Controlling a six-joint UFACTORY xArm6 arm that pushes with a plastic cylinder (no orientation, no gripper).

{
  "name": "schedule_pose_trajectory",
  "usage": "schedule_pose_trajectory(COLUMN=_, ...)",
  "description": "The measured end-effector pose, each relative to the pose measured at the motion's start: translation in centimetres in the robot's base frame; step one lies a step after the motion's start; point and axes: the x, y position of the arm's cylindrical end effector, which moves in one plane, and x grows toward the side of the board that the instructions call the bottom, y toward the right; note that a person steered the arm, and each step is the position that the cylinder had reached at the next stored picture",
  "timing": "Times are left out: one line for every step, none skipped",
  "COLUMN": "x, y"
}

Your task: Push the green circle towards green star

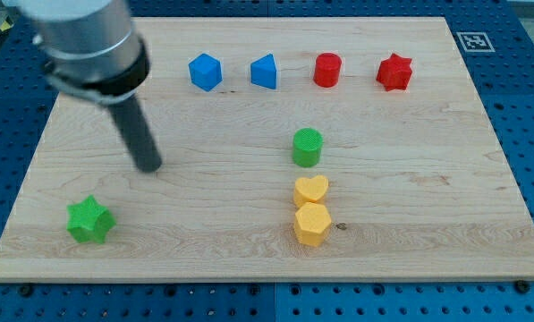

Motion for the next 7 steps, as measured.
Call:
schedule_pose_trajectory(x=-4.8, y=4.1)
schedule_pose_trajectory(x=-4.8, y=10.5)
schedule_pose_trajectory(x=-3.4, y=18.4)
schedule_pose_trajectory(x=-2.7, y=25.1)
schedule_pose_trajectory(x=-1.5, y=27.6)
schedule_pose_trajectory(x=0.8, y=25.9)
schedule_pose_trajectory(x=0.9, y=23.8)
